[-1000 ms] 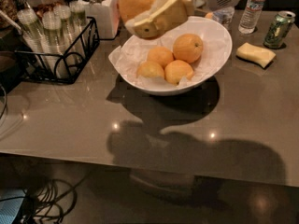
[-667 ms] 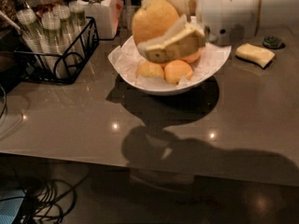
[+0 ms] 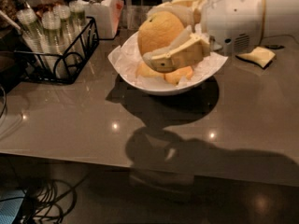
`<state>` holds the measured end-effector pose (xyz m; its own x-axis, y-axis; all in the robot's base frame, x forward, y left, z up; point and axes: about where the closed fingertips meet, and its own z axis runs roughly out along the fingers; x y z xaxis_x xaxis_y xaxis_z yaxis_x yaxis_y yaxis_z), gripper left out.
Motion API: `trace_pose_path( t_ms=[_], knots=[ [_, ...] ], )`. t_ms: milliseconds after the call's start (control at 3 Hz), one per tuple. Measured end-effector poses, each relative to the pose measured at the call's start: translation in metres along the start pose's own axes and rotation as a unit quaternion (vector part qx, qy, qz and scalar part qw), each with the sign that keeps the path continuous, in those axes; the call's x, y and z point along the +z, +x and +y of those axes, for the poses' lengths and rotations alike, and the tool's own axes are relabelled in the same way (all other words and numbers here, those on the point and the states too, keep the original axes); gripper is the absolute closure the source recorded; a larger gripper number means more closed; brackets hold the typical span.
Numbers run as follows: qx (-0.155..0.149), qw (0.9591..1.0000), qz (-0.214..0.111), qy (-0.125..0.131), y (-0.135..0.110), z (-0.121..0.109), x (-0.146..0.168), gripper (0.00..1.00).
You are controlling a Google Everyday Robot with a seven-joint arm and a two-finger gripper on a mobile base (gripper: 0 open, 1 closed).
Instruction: Pick orange from white bowl
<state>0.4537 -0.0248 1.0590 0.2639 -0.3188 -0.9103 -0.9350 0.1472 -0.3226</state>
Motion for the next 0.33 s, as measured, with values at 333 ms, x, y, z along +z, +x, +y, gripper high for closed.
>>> trace_pose_path(
  t_ms=[333],
  knots=[
    [-0.004,1.0,-0.001,-0.002,-0.0035,-0.0004,0.002,1.0]
  ],
)
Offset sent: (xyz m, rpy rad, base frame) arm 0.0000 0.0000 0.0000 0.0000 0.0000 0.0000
